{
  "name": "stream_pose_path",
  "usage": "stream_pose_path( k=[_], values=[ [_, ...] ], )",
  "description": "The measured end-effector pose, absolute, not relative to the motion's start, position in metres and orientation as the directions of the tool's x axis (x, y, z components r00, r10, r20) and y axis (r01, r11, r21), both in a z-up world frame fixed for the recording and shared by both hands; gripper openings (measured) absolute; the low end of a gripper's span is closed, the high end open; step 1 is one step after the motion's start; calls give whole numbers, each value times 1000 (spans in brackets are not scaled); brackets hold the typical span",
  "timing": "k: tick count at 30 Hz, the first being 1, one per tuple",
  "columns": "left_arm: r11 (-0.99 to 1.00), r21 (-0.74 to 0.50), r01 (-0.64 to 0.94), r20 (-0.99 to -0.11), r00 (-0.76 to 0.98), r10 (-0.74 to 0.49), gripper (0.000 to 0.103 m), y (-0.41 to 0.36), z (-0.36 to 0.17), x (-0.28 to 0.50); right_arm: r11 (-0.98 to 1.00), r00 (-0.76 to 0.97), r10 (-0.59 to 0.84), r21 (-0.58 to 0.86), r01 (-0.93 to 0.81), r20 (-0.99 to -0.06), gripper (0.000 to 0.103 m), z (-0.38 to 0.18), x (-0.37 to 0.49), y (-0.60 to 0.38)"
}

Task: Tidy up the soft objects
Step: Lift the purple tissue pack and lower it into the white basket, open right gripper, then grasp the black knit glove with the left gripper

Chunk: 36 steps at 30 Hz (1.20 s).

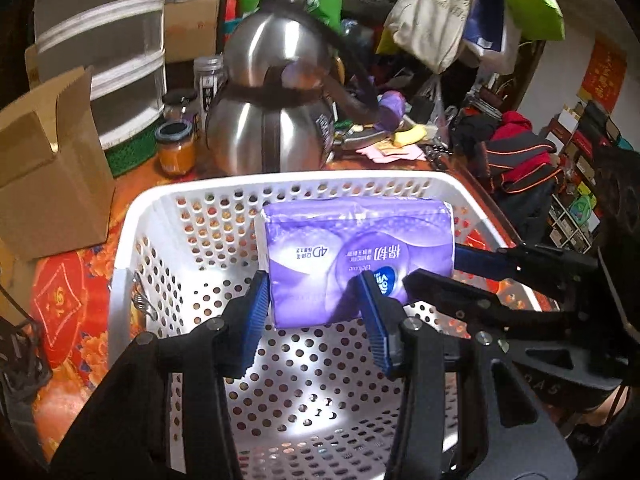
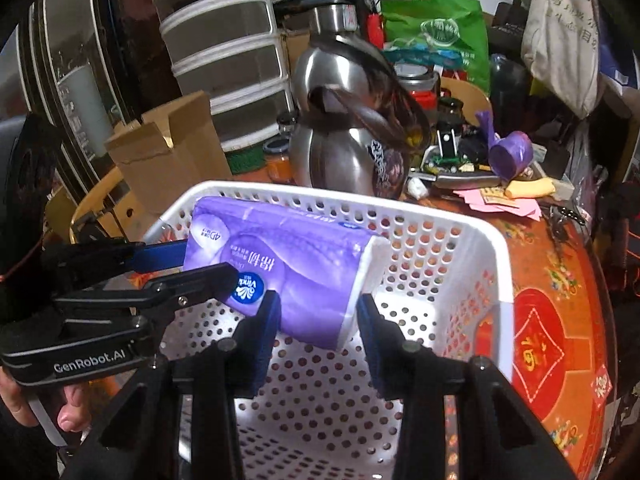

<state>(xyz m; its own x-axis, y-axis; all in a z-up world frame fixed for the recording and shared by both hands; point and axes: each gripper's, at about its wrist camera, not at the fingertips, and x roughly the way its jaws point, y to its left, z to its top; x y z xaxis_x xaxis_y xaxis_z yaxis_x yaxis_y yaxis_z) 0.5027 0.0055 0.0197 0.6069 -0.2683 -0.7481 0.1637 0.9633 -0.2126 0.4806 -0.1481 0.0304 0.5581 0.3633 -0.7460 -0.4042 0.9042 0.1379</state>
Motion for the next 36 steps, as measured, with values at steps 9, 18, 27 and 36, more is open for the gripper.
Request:
stream_pose_path(
  k=[9, 18, 27, 36],
  values=[
    [970, -231, 75, -776, 587, -230, 48, 26, 6, 511, 912, 550, 322, 96, -400, -771, 10, 30, 486, -143],
    [981, -180, 70, -727, 663, -180, 76, 30, 39, 474, 933, 614, 297, 87, -348, -731, 57, 47, 468, -159],
    [986, -123, 110, -684, 711, -164, 80, 25, 72, 358, 943, 701, 303, 97, -318, -646, 61, 71, 382, -185],
    [975, -185, 120, -669, 712, -214, 92, 37, 41, 251, 923, 716, 347, 85, -375, -606, 73, 48, 274, -195]
  ],
)
